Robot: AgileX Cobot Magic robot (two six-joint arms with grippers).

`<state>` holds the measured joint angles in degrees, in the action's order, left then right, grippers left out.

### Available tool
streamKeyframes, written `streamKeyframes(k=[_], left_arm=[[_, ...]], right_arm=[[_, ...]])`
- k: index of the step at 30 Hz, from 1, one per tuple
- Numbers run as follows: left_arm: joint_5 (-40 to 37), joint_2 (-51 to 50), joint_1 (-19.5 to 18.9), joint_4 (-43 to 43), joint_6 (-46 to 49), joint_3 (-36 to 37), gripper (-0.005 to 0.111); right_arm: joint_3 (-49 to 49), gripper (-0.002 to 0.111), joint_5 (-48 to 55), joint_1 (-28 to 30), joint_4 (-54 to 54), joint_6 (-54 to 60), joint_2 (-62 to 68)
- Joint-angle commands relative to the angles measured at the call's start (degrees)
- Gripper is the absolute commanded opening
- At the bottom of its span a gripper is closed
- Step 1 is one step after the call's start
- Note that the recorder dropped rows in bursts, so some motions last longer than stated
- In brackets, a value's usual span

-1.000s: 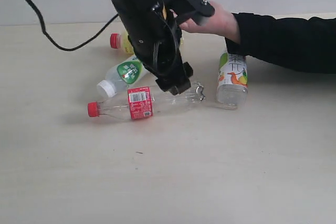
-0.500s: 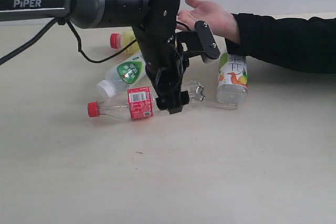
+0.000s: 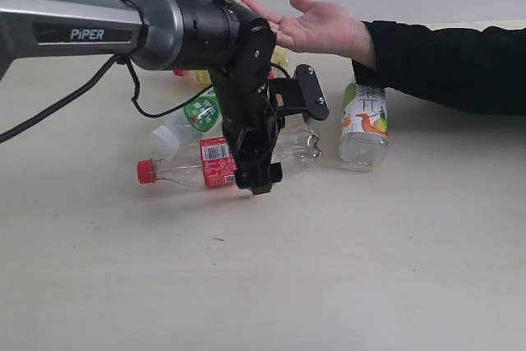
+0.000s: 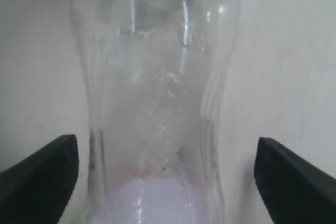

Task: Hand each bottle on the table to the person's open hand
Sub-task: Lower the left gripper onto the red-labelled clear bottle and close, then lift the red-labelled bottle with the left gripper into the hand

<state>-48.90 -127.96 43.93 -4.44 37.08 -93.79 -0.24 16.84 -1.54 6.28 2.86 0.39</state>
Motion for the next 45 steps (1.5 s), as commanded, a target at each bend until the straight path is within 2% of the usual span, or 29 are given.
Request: streamKeyframes(k=[1, 3, 5, 10, 13, 20, 28, 30, 33, 36, 40, 45], left_arm=[[0.67, -0.75, -0.12, -0.05, 0.15, -0.33, 0.086], [0.55, -0.74, -0.12, -0.05, -0.23, -0.33, 0.081], [-0.04, -0.74, -0.12, 0.06, -0.33, -0.33, 0.069], [-1.80, -0.63, -0.02, 0.06, -2.55, -0.33, 0.022], [-3.97, -0.30, -0.02, -0.04, -4.68, -0.33, 0.000], [-11.04, 4.95, 0.08, -0.04, -9.33, -0.33, 0.000], [-12.07, 15.40, 0.08, 2.68, -18.55, -0.33, 0.000], [-10.36, 17.74, 0.08, 3.17, -24.31, -0.33, 0.000], [-5.01, 20.88, 0.08, 3.31, -38.96, -0.33, 0.000], [0.19, 22.54, 0.08, 4.98, -46.05, -0.56, 0.000], [1.13, 20.80, -0.02, 6.76, -50.27, -5.62, 0.000], [1.42, 15.05, -0.02, 6.76, -54.95, -15.83, 0.000]], right_arm=[[0.24, 0.000, -0.32, 0.24, -0.21, 0.07, -0.39], [0.24, 0.000, -0.32, 0.24, -0.21, 0.07, -0.39], [0.24, 0.000, -0.32, 0.24, -0.21, 0.07, -0.39], [0.24, 0.000, -0.32, 0.24, -0.21, 0.07, -0.39], [0.24, 0.000, -0.32, 0.24, -0.21, 0.07, -0.39], [0.24, 0.000, -0.32, 0.24, -0.21, 0.07, -0.39], [0.24, 0.000, -0.32, 0.24, -0.21, 0.07, -0.39], [0.24, 0.000, -0.32, 0.24, -0.21, 0.07, -0.39], [0.24, 0.000, -0.32, 0.24, -0.21, 0.07, -0.39], [0.24, 0.000, -0.32, 0.24, -0.21, 0.07, -0.39], [0.24, 0.000, -0.32, 0.24, -0.21, 0.07, -0.39], [0.24, 0.000, -0.32, 0.24, -0.21, 0.07, -0.39]])
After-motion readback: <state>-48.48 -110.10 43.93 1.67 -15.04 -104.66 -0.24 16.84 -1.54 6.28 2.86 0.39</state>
